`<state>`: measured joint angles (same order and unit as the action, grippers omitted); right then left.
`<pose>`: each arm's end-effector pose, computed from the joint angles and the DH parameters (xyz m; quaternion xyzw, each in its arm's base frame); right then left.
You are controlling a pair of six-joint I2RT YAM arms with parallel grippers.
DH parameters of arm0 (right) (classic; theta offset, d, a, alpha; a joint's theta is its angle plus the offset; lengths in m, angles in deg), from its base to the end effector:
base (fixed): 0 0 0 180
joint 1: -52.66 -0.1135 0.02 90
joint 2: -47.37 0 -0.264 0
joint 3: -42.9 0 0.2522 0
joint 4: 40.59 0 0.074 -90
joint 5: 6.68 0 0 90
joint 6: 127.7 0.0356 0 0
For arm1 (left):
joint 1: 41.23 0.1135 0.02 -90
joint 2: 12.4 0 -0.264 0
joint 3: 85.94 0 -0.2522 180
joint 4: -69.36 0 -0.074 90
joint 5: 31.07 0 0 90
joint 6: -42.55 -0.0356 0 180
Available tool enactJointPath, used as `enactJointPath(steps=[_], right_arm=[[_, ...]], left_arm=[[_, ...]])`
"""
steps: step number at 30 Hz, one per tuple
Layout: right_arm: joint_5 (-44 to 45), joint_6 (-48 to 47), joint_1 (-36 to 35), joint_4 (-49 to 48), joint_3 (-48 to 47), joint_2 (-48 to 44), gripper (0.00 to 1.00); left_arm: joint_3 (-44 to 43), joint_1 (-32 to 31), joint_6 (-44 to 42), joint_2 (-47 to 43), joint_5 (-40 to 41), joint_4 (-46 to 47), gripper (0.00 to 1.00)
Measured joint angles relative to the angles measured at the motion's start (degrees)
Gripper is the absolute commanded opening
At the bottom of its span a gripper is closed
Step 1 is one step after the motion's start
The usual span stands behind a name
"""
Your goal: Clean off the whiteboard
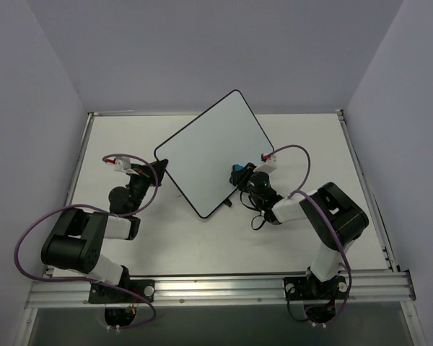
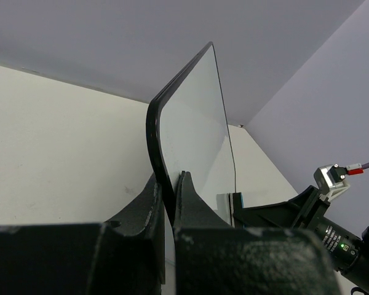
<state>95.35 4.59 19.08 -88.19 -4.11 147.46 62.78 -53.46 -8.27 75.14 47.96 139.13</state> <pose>0.2758 0.1742 0.1614 0.1262 0.7285 0.3500 0.5752 0.2475 -0.0606 0.1930 -0.0706 0.6167 -0.3924 0.6787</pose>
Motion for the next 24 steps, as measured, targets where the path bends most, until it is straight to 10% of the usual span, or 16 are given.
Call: enactJointPath(steps=[24], right_arm=[[-3.45,-17.53,-15.76,16.76,-21.73,1.60,0.00]], left_arm=[[0.02,0.02,0.00,0.00,1.44,-0.66,0.02]])
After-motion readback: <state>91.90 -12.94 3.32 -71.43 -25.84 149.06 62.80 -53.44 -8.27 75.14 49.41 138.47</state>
